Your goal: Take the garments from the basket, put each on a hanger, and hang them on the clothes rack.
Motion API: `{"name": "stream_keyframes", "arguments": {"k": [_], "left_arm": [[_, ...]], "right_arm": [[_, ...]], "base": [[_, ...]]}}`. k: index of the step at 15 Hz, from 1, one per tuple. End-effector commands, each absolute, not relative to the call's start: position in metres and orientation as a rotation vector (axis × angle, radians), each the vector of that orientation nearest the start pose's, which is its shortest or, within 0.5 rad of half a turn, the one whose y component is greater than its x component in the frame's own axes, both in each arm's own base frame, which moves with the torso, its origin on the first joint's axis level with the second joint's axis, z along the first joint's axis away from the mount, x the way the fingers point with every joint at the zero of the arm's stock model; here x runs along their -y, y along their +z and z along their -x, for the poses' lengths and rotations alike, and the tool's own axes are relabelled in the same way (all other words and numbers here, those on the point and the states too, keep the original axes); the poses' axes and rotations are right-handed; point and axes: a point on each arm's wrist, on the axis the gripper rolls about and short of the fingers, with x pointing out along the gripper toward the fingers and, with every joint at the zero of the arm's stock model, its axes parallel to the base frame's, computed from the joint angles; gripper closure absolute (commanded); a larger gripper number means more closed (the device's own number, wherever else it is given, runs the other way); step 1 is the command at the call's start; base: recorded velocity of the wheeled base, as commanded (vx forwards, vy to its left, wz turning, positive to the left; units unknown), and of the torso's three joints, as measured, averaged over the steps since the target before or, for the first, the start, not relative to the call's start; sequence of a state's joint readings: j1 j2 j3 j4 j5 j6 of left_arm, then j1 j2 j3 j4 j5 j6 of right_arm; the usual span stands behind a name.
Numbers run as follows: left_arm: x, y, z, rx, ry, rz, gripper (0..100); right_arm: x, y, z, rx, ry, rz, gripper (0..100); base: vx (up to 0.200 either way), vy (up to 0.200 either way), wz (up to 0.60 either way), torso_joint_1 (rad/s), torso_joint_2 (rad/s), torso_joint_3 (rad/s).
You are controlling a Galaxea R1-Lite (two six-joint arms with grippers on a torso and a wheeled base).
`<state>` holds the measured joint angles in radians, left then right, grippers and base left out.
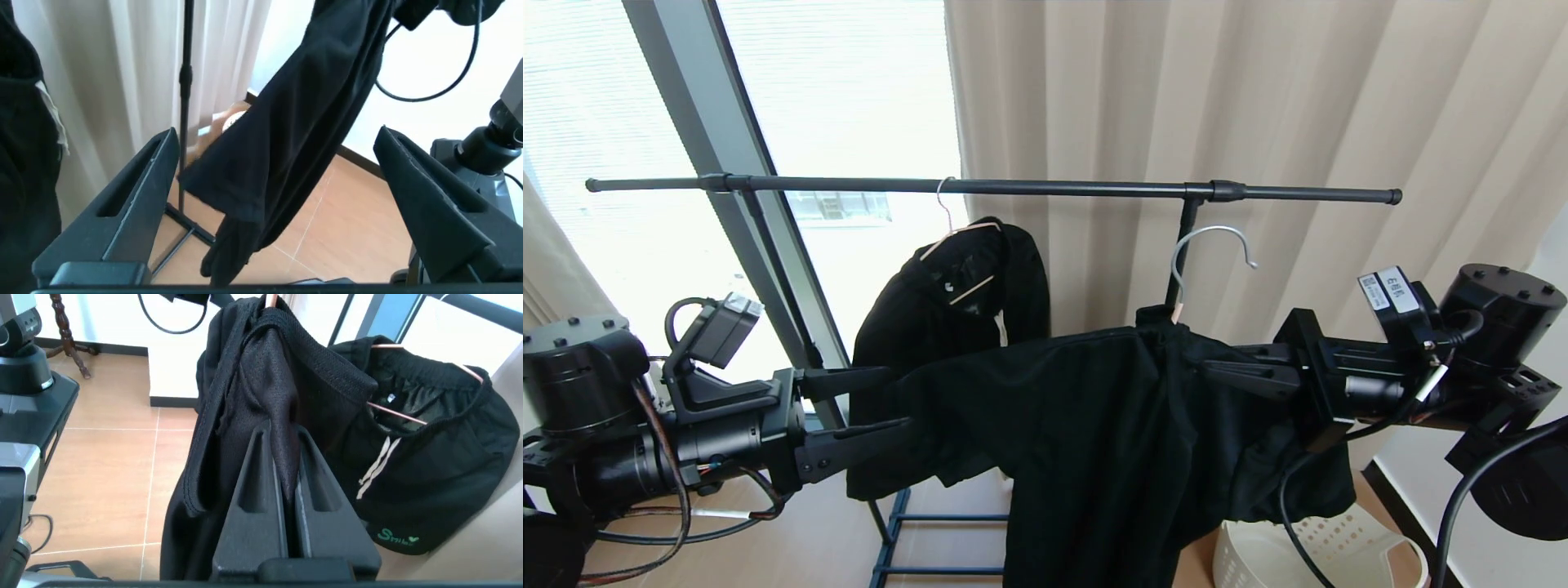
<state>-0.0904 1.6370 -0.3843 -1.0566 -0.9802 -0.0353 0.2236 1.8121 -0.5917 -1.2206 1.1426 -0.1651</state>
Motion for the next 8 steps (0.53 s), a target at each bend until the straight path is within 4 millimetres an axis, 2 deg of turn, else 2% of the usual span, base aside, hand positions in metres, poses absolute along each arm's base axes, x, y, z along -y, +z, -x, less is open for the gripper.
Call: {"name": "stream_keyframes", "arguments": {"k": [1,8], "left_arm": [[0.0440,0.1271,-0.2405,-0.253,-1.073,0.141,0],[0.0471,0.1187,-0.2456,-0.284,-1.077,0.153,0]], "right_arm": [[-0.0839,0.1571,-0.2762,0.124,1.364,0.144,100],[-0.0854,0.1581,-0.2727,0.124,1.372,0.141,100]], "base": [[0.000,0.000,0.00,0.000,0.00,0.000],[0.000,0.000,0.00,0.000,0.00,0.000]]}}
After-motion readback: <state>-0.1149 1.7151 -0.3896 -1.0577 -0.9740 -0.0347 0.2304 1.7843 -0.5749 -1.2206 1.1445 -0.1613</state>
